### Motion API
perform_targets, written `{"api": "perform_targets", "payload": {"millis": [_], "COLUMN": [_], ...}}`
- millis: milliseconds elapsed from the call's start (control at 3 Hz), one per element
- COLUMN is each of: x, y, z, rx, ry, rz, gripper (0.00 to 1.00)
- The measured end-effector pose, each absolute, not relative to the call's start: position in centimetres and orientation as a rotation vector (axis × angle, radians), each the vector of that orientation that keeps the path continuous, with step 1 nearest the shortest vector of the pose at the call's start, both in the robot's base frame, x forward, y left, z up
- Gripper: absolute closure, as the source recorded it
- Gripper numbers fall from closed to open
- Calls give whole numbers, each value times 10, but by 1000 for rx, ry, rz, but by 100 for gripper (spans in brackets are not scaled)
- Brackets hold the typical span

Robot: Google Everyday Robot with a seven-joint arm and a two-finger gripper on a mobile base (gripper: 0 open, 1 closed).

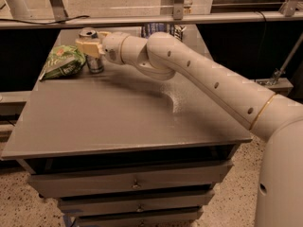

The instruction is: Move redbull can near green jalapeno chip bag

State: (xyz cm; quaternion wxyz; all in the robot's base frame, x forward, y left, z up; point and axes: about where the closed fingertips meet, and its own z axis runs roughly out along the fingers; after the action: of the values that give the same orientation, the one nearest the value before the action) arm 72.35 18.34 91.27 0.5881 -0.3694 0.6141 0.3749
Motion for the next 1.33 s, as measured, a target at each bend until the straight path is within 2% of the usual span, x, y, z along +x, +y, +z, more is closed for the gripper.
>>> {"api": "perform_targets", "payload": {"millis": [667,1000,1333], "x": [724,722,715], "y": [183,179,152], "z": [913,902,903], "rx": [-860,-840,-838], "ry": [1431,1458,1462], "rz": [874,893,875], "gripper": [12,0,0]}}
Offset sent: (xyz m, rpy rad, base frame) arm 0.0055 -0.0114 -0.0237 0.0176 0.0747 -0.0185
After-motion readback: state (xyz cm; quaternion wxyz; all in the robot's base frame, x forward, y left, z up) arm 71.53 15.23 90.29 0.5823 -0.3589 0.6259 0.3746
